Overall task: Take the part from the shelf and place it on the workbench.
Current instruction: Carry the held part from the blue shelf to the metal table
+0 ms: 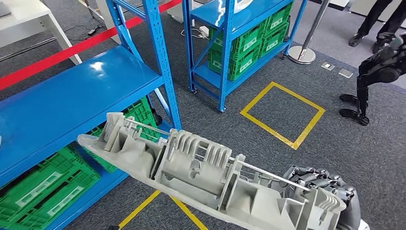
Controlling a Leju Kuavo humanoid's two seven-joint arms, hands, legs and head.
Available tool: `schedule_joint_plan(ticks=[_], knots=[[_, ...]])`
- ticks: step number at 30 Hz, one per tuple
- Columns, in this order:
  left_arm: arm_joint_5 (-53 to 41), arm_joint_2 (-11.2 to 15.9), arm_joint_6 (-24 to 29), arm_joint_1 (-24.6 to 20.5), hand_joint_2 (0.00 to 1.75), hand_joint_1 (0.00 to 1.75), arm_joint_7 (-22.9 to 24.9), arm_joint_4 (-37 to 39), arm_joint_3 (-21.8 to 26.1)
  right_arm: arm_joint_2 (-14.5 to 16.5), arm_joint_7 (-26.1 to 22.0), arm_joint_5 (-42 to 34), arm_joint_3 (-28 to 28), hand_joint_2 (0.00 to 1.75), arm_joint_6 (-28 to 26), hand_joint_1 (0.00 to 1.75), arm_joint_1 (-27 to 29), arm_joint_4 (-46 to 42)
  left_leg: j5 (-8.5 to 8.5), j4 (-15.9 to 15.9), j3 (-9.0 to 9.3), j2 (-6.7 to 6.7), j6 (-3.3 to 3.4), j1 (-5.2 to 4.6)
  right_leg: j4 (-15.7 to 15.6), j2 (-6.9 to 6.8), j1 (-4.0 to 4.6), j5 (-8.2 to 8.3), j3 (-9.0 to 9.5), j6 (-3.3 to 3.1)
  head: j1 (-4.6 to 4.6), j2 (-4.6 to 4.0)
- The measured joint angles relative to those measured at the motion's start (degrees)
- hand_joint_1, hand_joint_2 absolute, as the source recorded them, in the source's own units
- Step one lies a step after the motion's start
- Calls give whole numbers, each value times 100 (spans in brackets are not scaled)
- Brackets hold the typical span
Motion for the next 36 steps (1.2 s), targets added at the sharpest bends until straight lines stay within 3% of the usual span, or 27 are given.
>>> schedule_joint_plan(ticks=[2,4,5,6,7,9,11,13,14,16,18,20,21,22,24,26,28,29,31,33,35,36], knots=[[-1,-5,1,20,0,0,2,5,0,-4,-1,-73,1,175,35,175,-34,5,-331,591,-260,-310,-32,22,-21,105,-20,16,8,-47,-38,0],[-1,-5,7,63,0,0,13,13,0,-7,1,-122,2,175,63,175,-70,25,-607,1302,-615,-446,-51,28,-13,242,-19,16,4,-63,-63,0],[-2,-4,10,82,0,0,17,14,0,-8,2,-133,2,175,63,175,-81,42,-597,1443,-703,-466,-58,31,-6,318,-19,15,4,-62,-68,0],[-4,-2,13,93,0,0,20,15,0,-9,2,-137,2,175,57,175,-88,60,-470,1361,-689,-479,-61,37,4,398,-22,12,5,-55,-73,0],[-8,0,13,97,0,0,20,15,0,-10,3,-136,2,175,51,175,-93,74,-259,1069,-574,-516,-63,49,17,474,-27,7,7,-41,-78,0],[-18,5,13,95,0,0,19,18,0,-10,2,-132,2,175,45,175,-104,87,94,311,-257,-745,-57,82,61,615,-32,-9,-8,13,-88,0],[-26,6,10,90,0,0,22,24,0,-10,2,-117,1,175,51,175,-122,92,174,-36,-115,-901,-15,90,90,735,-32,-7,-47,92,-90,0],[-33,2,1,78,0,0,25,24,0,-10,2,-89,-1,175,60,175,-137,101,177,-50,-101,-809,72,65,73,849,-52,25,-81,182,-86,0],[-34,-4,-5,69,0,0,24,23,0,-10,2,-75,-1,175,63,175,-139,105,192,-64,-91,-747,117,58,87,836,-63,21,-98,215,-84,0],[-34,-19,-16,57,0,0,20,22,0,-10,2,-58,-3,175,78,175,-165,111,221,-98,-82,-610,193,61,400,576,-52,-160,-260,254,-40,0],[-45,-27,-44,69,0,0,18,23,0,-5,1,-46,-7,175,104,175,-194,116,217,-104,-84,-455,232,39,1138,251,-33,-527,-622,274,10,0],[-74,-34,-90,80,0,0,14,24,0,5,2,-20,-23,175,130,175,-183,117,204,-102,-84,-294,249,14,1693,156,-32,-705,-894,281,20,0],[-93,-39,-113,77,0,0,5,24,0,9,2,-3,-37,175,139,175,-170,116,196,-101,-80,-217,252,6,1672,137,-30,-640,-878,272,23,0],[-109,-45,-137,70,0,0,-7,24,0,11,3,11,-54,175,144,175,-157,115,185,-101,-69,-146,249,1,1413,100,-24,-484,-734,253,25,0],[-125,-56,-169,53,0,0,-37,24,0,12,2,11,-92,175,145,175,-132,106,154,-98,-33,-22,223,-19,600,-140,17,-163,-273,187,31,0],[-126,-57,-180,42,0,0,-51,24,0,13,1,-37,-128,175,159,175,-108,91,122,-100,3,77,169,-39,135,-327,70,-54,-24,119,29,0],[-126,-54,-181,25,0,0,-52,22,0,14,0,-112,-171,175,207,175,-80,79,103,-122,38,190,106,-44,81,-240,90,-50,-31,64,25,0],[-126,-50,-181,15,0,0,-51,20,0,14,0,-147,-197,175,241,175,-65,74,89,-119,48,184,72,-36,62,-173,76,-35,-32,34,26,0],[-126,-46,-181,2,0,0,-52,17,0,13,0,-198,-252,175,302,175,-63,67,-61,87,-29,-83,13,-15,19,-44,33,-3,-18,-27,14,0],[-126,-44,-179,15,0,0,-42,21,0,14,0,-234,-286,175,361,175,-78,65,-394,733,-341,-407,-21,6,6,88,11,6,-9,-64,-14,0],[-127,-38,-174,37,0,0,-16,28,0,20,1,-240,-322,175,409,175,-83,68,-611,1377,-685,-470,-43,8,8,243,10,4,-6,-74,-35,0],[-127,-36,-173,42,0,0,-5,31,0,26,1,-238,-345,175,440,175,-81,69,-570,1463,-752,-474,-50,10,10,324,7,4,-2,-72,-42,0]])
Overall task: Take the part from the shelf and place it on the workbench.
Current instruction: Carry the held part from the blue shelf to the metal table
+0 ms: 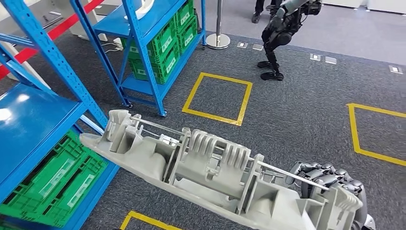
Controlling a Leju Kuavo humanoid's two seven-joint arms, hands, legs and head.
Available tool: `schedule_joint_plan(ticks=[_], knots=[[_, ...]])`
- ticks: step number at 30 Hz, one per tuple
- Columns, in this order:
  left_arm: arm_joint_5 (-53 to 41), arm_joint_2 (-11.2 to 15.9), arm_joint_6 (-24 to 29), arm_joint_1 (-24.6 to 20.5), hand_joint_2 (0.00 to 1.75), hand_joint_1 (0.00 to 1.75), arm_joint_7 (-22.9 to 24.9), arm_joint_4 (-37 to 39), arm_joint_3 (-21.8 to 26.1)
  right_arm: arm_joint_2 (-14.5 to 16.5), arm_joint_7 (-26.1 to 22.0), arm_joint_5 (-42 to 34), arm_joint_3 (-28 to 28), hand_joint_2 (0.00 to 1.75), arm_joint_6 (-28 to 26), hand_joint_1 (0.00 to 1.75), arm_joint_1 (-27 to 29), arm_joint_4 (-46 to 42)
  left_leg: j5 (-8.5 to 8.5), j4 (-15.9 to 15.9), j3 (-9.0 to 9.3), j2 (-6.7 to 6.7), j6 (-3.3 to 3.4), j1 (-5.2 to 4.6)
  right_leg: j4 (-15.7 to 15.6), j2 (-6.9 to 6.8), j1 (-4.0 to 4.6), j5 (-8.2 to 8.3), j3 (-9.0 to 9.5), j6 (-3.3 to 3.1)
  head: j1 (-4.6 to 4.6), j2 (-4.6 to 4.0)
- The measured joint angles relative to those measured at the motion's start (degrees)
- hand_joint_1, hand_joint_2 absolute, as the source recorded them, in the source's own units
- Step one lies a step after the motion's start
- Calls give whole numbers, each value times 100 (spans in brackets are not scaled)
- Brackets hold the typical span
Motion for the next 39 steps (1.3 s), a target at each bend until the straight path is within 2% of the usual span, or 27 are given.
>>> schedule_joint_plan(ticks=[1,2,4,6,8,10,12,14,15,16,17,19,21,23,24,25,26,28,29,30,31,32,33,35,36,37,39], knots=[[1,1,1,-1,0,0,10,2,0,5,1,2,-22,175,37,175,1,1,148,-131,37,-10,-1,5,3,80,-5,-1,7,8,-5,0],[3,1,2,-5,0,0,18,2,0,10,1,0,-37,175,80,175,2,2,364,-443,163,-58,-2,16,10,159,-12,-5,15,22,-10,0],[6,-3,9,-13,0,0,28,6,0,21,1,2,-44,175,147,175,-25,11,701,-1172,466,-298,4,53,47,310,-16,-21,9,79,-22,0],[6,-10,16,-21,0,0,36,12,0,42,2,30,-44,175,167,175,-94,43,764,-1494,597,-441,38,60,75,446,-22,-22,-30,162,-23,0],[2,-24,17,-41,0,0,41,10,0,66,2,67,-44,175,148,175,-153,84,769,-1517,618,-340,120,35,72,531,-47,-1,-69,248,-16,0],[-2,-37,15,-59,0,0,39,6,0,79,1,91,-44,175,121,175,-208,115,799,-1550,637,-212,209,26,236,286,-43,-94,-164,301,5,0],[-3,-42,9,-54,0,0,41,4,0,87,1,93,-44,175,108,175,-276,151,806,-1568,641,-71,264,10,813,-65,-29,-400,-452,329,44,0],[-3,-42,5,-41,0,0,49,5,0,95,1,71,-44,175,104,175,-307,198,792,-1564,640,83,289,-14,1504,-162,-36,-672,-803,348,62,0],[-3,-44,3,-40,0,0,52,6,0,95,2,54,-44,175,103,175,-308,222,783,-1563,642,160,294,-23,1646,-174,-37,-677,-877,348,64,0],[-2,-48,-1,-44,0,0,56,7,1,94,4,34,-44,175,102,175,-310,247,773,-1561,648,231,295,-29,1564,-188,-36,-579,-837,340,66,0],[-1,-54,-5,-47,0,0,58,7,1,92,4,14,-45,175,100,175,-314,267,760,-1560,660,297,291,-33,1270,-227,-30,-406,-681,325,68,0],[3,-67,-11,-52,0,0,58,7,1,88,3,-18,-46,175,98,175,-334,290,726,-1557,695,414,261,-51,478,-449,9,-106,-258,265,70,0],[5,-73,-14,-57,0,0,58,7,2,85,1,-32,-46,175,98,175,-362,297,696,-1560,725,513,205,-67,92,-570,60,-21,-65,197,67,0],[5,-81,-16,-69,0,0,58,2,2,73,0,-39,-50,175,97,175,-377,301,679,-1581,752,615,142,-70,71,-450,74,-12,-77,138,66,0],[5,-84,-17,-74,0,0,58,-3,2,68,-1,-41,-52,175,96,175,-378,301,654,-1565,763,593,112,-61,45,-391,62,4,-66,110,66,0],[5,-89,-18,-78,0,0,57,-8,2,62,0,-41,-55,175,96,175,-386,303,583,-1472,736,495,86,-53,16,-335,41,21,-49,79,60,0],[5,-92,-19,-80,0,0,58,-12,2,60,-2,-43,-56,175,96,175,-397,306,457,-1266,654,353,64,-44,-11,-278,18,35,-29,52,48,0],[5,-97,-24,-68,0,0,89,-9,2,58,-2,-48,-57,175,97,175,-415,320,106,-540,307,72,36,-23,-19,-162,2,38,-20,20,20,0],[3,-97,-26,-57,0,0,126,-6,2,58,-2,-51,-57,175,98,175,-417,331,-17,-189,122,26,23,-19,-16,-90,2,35,-20,15,9,0],[2,-93,-26,-46,0,0,177,-3,3,58,0,-55,-56,175,96,175,-419,346,-39,12,-1,9,14,-15,-11,-13,2,33,-18,13,2,0],[0,-87,-25,-40,0,0,228,-1,4,58,1,-58,-56,175,89,175,-425,365,61,-7,-22,-2,9,-10,-6,67,0,32,-14,16,-3,0],[-2,-79,-21,-37,0,0,273,1,6,58,2,-60,-54,175,73,175,-441,387,258,-244,63,-31,7,1,2,147,-5,28,-8,26,-9,0],[-2,-70,-17,-37,0,0,307,2,10,58,2,-62,-51,175,51,175,-468,413,494,-623,218,-119,5,18,16,223,-12,22,-4,43,-14,0],[-3,-52,-5,-39,0,0,346,8,24,57,2,-68,-45,175,-9,175,-548,472,760,-1286,497,-403,17,56,61,364,-12,6,-28,107,-21,0],[-4,-45,-1,-41,0,0,360,10,32,57,3,-81,-42,175,-42,175,-585,506,785,-1440,559,-499,41,60,74,428,-15,8,-52,149,-21,0],[-4,-39,3,-43,0,0,369,12,38,54,3,-107,-38,175,-74,175,-611,542,763,-1481,577,-521,77,51,76,493,-23,20,-76,196,-19,0],[-6,-35,6,-48,0,0,380,10,43,34,3,-167,-26,175,-145,175,-648,607,789,-1511,591,-392,174,31,74,547,-54,43,-115,279,-15,0]])
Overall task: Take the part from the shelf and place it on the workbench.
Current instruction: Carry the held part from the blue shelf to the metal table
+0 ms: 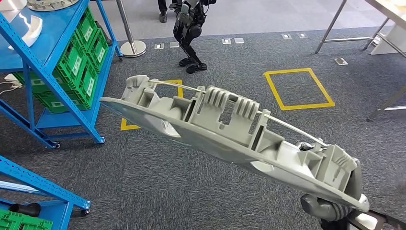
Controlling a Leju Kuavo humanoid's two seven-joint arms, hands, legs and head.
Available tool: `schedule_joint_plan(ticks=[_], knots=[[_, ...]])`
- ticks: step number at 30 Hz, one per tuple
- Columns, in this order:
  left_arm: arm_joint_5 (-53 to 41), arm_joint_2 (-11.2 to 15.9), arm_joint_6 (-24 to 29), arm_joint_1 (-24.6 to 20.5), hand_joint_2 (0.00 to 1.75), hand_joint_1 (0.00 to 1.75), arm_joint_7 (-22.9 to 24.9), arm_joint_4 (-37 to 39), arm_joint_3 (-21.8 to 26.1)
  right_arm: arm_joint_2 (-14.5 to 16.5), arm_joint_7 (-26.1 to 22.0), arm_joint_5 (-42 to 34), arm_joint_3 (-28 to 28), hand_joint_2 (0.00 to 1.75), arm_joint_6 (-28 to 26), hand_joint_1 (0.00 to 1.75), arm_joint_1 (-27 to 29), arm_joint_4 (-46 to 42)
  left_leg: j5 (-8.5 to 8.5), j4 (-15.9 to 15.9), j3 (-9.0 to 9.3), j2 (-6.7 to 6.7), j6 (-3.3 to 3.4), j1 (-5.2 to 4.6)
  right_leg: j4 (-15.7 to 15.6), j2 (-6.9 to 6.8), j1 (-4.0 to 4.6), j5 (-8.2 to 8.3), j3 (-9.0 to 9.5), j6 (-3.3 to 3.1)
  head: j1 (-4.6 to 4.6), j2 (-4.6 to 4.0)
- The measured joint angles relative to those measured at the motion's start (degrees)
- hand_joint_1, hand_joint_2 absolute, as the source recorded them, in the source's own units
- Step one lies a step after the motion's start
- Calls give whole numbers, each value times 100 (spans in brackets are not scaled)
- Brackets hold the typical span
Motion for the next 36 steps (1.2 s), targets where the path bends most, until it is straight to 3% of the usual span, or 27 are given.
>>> schedule_joint_plan(ticks=[2,4,6,7,8,10,12,13,15,17,19,21,22,23,24,26,28,30,31,33,34,36], knots=[[-3,-2,-4,3,0,0,-10,-1,3,-26,-2,-21,17,175,-54,175,-57,49,35,-48,18,147,86,-2,233,-263,7,-138,-129,45,31,0],[-12,-3,-10,23,0,0,-38,1,5,-33,-2,-2,51,175,-74,175,-105,87,35,-63,19,308,135,-22,912,-600,21,-485,-464,70,73,0],[-32,-7,-13,41,0,0,-65,6,5,-32,-1,10,86,175,-77,175,-115,119,20,-59,16,479,153,-43,1545,-695,14,-708,-777,93,86,0],[-43,-8,-14,43,0,0,-76,8,5,-33,-1,8,98,175,-75,175,-115,134,12,-57,18,557,154,-48,1590,-711,12,-671,-796,97,89,0],[-54,-9,-15,40,0,0,-86,9,5,-36,0,2,105,175,-70,175,-119,146,3,-55,25,632,150,-50,1398,-739,13,-535,-690,93,91,0],[-77,-9,-13,28,0,0,-99,10,5,-49,-2,-20,111,175,-44,175,-132,159,-24,-52,51,760,128,-55,602,-927,33,-202,-252,54,95,0],[-94,-6,-5,22,0,0,-112,10,5,-63,-4,-44,107,175,-19,175,-142,157,-57,-48,85,865,76,-71,48,-1097,77,-51,44,-23,96,0],[-97,-4,-2,20,0,0,-115,10,5,-69,-5,-52,103,175,-14,175,-142,157,-69,-53,102,913,43,-76,-24,-1109,99,-57,73,-63,96,0],[-98,-4,1,7,0,0,-118,6,5,-77,-4,-57,96,175,-11,175,-137,155,-90,-71,132,995,-28,-70,-44,-985,99,-37,69,-134,95,0],[-99,-7,1,-5,0,0,-122,2,5,-81,-7,-58,94,175,-8,175,-142,153,-210,85,83,815,-89,-51,-93,-873,62,-6,94,-198,84,0],[-100,-8,1,3,0,0,-125,5,5,-78,-7,-43,96,175,2,175,-148,152,-536,707,-201,510,-130,-26,-115,-766,39,3,115,-239,54,0],[-100,-5,1,30,0,0,-127,10,5,-63,-4,-2,98,175,35,175,-144,154,-804,1430,-576,410,-158,-18,-106,-631,39,-3,116,-256,29,0],[-100,-3,1,41,0,0,-132,11,5,-54,-3,23,98,175,55,175,-141,155,-788,1566,-667,400,-165,-17,-97,-556,38,-7,117,-254,23,0],[-100,-2,1,47,0,0,-140,12,5,-44,-3,46,99,175,70,175,-141,156,-654,1469,-648,391,-168,-12,-87,-478,34,-11,120,-247,19,0],[-102,-1,-1,48,0,0,-151,12,5,-34,-2,61,100,175,74,175,-142,156,-440,1166,-527,362,-167,-4,-75,-401,27,-19,126,-233,13,0],[-106,0,-9,46,0,0,-179,16,5,-25,-3,59,102,175,64,175,-150,156,-88,403,-204,137,-152,31,-33,-258,22,-41,116,-180,-3,0],[-110,0,-17,41,0,0,-197,20,5,-23,-3,32,99,175,56,175,-149,155,-12,49,-52,-34,-99,44,-9,-135,20,-40,76,-105,-5,0],[-113,-1,-19,35,0,0,-201,20,5,-24,-4,18,91,175,78,175,-120,151,-10,30,-37,46,-9,21,-22,-37,-1,-15,39,-20,3,0],[-115,-1,-19,34,0,0,-202,19,5,-23,-5,20,87,175,94,175,-102,148,3,14,-30,108,37,14,3,-108,-4,-27,17,13,12,0],[-119,0,-18,39,0,0,-210,16,7,-22,-5,38,82,175,125,175,-93,142,26,-23,-17,242,115,12,320,-422,9,-213,-142,53,51,0],[-122,4,-17,48,0,0,-214,15,7,-21,-4,44,83,175,131,175,-94,140,23,-28,-13,313,138,0,644,-598,17,-381,-298,64,72,0],[-135,9,-22,74,0,0,-226,16,8,-21,-4,35,85,175,114,175,-92,140,8,-25,-13,467,167,-23,1372,-704,14,-687,-660,80,90,0]])
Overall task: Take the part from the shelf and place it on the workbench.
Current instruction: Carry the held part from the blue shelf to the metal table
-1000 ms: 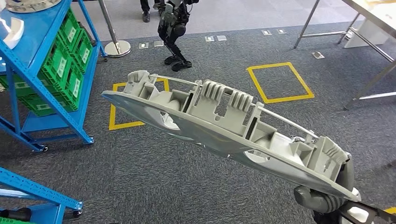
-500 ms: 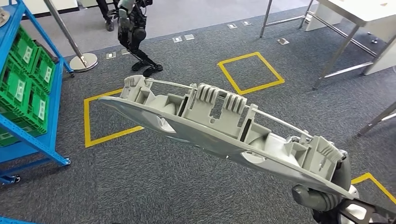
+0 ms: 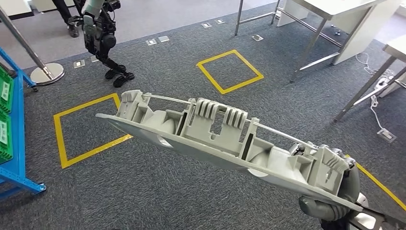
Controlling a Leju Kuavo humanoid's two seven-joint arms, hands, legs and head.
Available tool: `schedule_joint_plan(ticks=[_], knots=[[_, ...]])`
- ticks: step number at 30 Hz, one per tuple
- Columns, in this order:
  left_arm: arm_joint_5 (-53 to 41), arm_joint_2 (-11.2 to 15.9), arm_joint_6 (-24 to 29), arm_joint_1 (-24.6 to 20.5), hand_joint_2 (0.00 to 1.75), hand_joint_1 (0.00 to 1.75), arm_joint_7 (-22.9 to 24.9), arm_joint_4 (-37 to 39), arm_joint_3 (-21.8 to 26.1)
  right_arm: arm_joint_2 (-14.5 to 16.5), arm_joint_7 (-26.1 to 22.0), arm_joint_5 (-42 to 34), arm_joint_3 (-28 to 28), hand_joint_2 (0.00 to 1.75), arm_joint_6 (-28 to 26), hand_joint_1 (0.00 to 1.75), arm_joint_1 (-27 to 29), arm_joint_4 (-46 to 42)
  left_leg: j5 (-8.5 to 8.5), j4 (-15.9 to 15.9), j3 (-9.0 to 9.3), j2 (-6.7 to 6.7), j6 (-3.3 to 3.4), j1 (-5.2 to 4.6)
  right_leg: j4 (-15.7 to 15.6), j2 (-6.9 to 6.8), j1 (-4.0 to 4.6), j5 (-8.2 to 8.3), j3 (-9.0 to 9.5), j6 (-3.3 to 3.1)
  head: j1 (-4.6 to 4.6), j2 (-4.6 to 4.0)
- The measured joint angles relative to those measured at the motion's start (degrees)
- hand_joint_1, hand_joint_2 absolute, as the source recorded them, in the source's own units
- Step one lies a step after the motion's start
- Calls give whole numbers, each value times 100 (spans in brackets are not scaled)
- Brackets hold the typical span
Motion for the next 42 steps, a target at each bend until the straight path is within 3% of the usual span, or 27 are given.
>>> schedule_joint_plan(ticks=[1,2,3,5,7,8,10,12,14,15,16,17,19,20,21,23,25,27,29,31,32,33,34,36,38,40,42], knots=[[-11,2,-4,8,0,0,-5,1,0,0,1,-9,1,175,-19,175,9,0,-8,2,2,79,7,-8,187,-9,-1,-32,-95,1,2,0],[-23,2,-10,11,0,0,-11,1,0,0,1,-17,1,175,-38,175,18,0,-18,4,7,153,9,-13,162,-20,1,37,-82,-4,4,0],[-33,2,-14,11,0,0,-17,1,0,0,1,-19,1,175,-51,175,27,-1,-29,7,17,218,5,-16,-86,-47,6,194,51,-16,5,0],[-47,1,-17,9,0,0,-26,1,0,0,0,-7,1,175,-60,175,32,-6,-63,16,51,336,-25,-31,-869,-268,44,517,486,-72,10,0],[-60,5,-17,7,0,0,-37,0,0,1,-1,3,4,175,-62,175,29,-11,-95,19,84,434,-81,-49,-1322,-446,92,626,724,-143,7,0],[-66,7,-17,4,0,0,-40,-1,0,2,-1,-1,6,175,-62,175,28,-13,-104,12,99,483,-111,-56,-1355,-442,112,610,726,-174,5,0],[-74,13,-17,-10,0,0,-40,-9,0,3,0,-23,7,175,-63,175,29,-14,-131,-1,141,555,-175,-50,-1395,-307,95,634,727,-232,2,0],[-77,20,-21,-21,0,0,-36,-14,0,9,-1,-50,7,175,-61,175,6,-15,-303,236,71,346,-231,-37,-1446,-184,48,666,762,-295,-24,0],[-77,32,-28,-13,0,0,-27,-9,0,24,-2,-70,8,175,-56,175,-25,-15,-644,911,-243,36,-263,-17,-1458,-59,27,676,778,-334,-68,0],[-77,38,-30,1,0,0,-22,-5,0,32,-2,-73,8,175,-54,175,-31,-12,-784,1283,-436,-31,-272,-13,-1456,14,27,676,777,-341,-83,0],[-77,46,-30,15,0,0,-19,-3,0,40,-1,-73,9,175,-53,175,-29,-8,-829,1520,-574,-58,-278,-11,-1454,93,27,675,779,-342,-92,0],[-77,50,-30,26,0,0,-16,-1,0,45,1,-68,9,175,-51,175,-25,-4,-757,1554,-620,-70,-280,-10,-1450,174,25,674,781,-340,-98,0],[-77,60,-30,32,0,0,-14,1,0,55,2,-52,9,175,-38,175,-16,0,-344,987,-405,-148,-275,6,-1433,331,16,667,791,-318,-108,0],[-77,63,-30,31,0,0,-14,2,0,66,1,-44,9,175,-18,175,-8,0,-166,594,-239,-289,-271,24,-1418,400,16,660,787,-295,-114,0],[-77,64,-30,29,0,0,-14,5,0,76,1,-38,9,175,9,175,5,0,-47,284,-108,-404,-261,36,-1400,468,18,655,774,-262,-118,0],[-74,64,-30,28,0,0,-14,12,2,107,1,-27,9,175,76,175,43,-1,-17,56,-16,-524,-219,36,-1386,583,15,663,737,-183,-120,0],[-70,54,-30,25,0,0,-25,14,8,131,2,-25,9,175,134,175,75,-1,8,34,-5,-392,-138,18,-1390,658,-9,680,706,-104,-119,0],[-68,44,-30,23,0,0,-53,11,15,140,1,-41,8,175,163,175,64,1,39,-6,10,-259,-59,20,-1191,455,-1,556,597,-52,-86,0],[-78,46,-36,31,0,0,-71,10,21,140,0,-68,4,175,139,175,37,7,41,-24,9,-119,-13,11,-559,128,16,217,291,-22,-39,0],[-101,46,-54,39,0,0,-64,11,22,140,0,-89,-4,175,76,175,43,12,28,-22,6,34,7,-6,117,8,8,-45,-32,-2,-22,0],[-119,46,-63,37,0,0,-56,11,22,139,1,-94,-11,175,48,175,58,13,21,-20,8,109,9,-10,218,-13,5,-35,-74,0,-18,0],[-136,44,-70,30,0,0,-46,11,22,139,1,-96,-25,175,32,175,78,12,13,-19,14,177,7,-12,82,-32,5,77,5,-5,-13,0],[-150,42,-75,22,0,0,-37,11,22,138,1,-96,-41,175,27,175,100,8,3,-18,26,240,-1,-12,-259,-79,10,256,197,-19,-9,0],[-162,33,-80,14,0,0,-24,11,22,138,0,-95,-76,175,59,175,140,-5,-26,-13,59,355,-34,-28,-1058,-301,50,533,631,-78,-1,0],[-162,28,-80,9,0,0,-17,11,22,138,-1,-93,-99,175,109,175,174,-25,-52,-15,84,458,-90,-50,-1406,-404,95,595,799,-145,-2,0],[-162,24,-80,-4,0,0,-13,6,22,138,-2,-92,-116,175,139,175,217,-40,-69,-36,109,558,-152,-58,-1428,-275,91,612,788,-201,-5,0],[-161,19,-81,-18,0,0,-16,-2,22,139,-4,-91,-130,175,180,175,245,-49,-181,104,76,409,-210,-44,-1479,-164,49,646,812,-263,-18,0]])
